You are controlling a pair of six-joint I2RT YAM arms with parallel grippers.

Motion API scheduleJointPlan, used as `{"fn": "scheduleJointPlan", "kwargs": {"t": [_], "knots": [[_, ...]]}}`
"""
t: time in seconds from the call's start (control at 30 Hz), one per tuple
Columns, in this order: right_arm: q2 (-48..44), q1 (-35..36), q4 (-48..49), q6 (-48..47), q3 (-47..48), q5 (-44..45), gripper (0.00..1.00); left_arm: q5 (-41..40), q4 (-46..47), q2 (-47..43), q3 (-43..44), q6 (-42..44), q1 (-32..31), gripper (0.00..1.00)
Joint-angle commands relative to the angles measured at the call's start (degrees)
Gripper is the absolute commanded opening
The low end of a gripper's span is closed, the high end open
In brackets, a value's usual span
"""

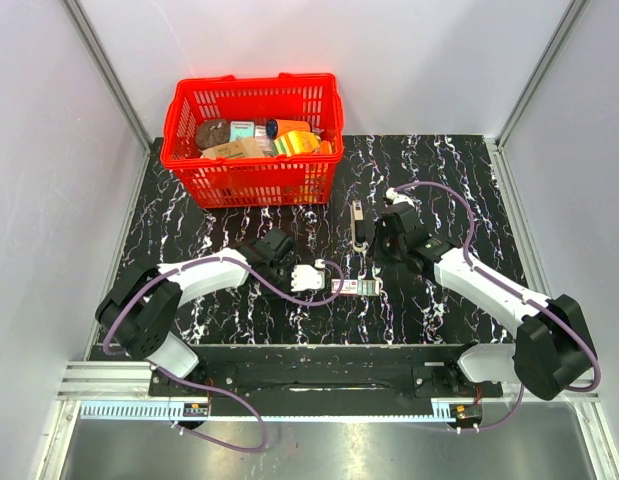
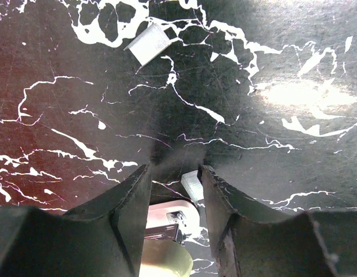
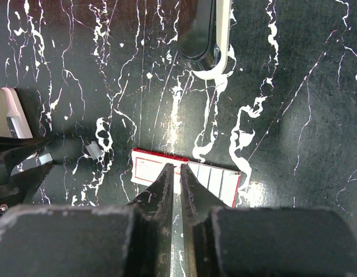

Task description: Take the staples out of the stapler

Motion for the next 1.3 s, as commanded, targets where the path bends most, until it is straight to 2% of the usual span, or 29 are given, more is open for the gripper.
{"fn": "scheduleJointPlan", "kwargs": {"t": [0.0, 0.07, 0.17, 0.43, 0.8, 1.0, 1.27], "knots": [[-1.88, 0.18, 0.74, -0.64, 2.95, -0.32, 0.13, -2.46, -0.04, 1.14, -1.01, 0.32, -0.38, 0.45], [-1.79, 0.27, 0.48, -0.82, 3.30, -0.41, 0.13, -2.37, -0.75, 1.05, -0.84, 0.06, -0.38, 0.45], [-1.70, 0.27, -0.05, -1.17, 3.83, -0.06, 0.13, -2.29, -1.71, 0.88, -0.57, -0.21, -0.46, 0.53], [-2.06, 0.18, -1.55, -1.96, 4.97, 1.61, 0.12, -3.08, -1.89, 0.61, -0.84, -2.84, -0.90, 0.64], [-2.14, 0.18, -2.07, -2.40, 5.50, 1.96, 0.11, -3.52, -3.29, -0.53, -2.60, -7.94, -1.52, 0.54], [-2.49, 0.18, -2.60, -2.75, 6.03, 2.40, 0.11, -3.77, -4.53, -1.76, -2.42, -10.23, -2.40, 0.54], [-3.02, 0.18, -2.78, -2.75, 6.12, 1.88, 0.10, -5.10, -2.25, 1.39, -1.81, -12.07, -2.40, 0.52]]}}
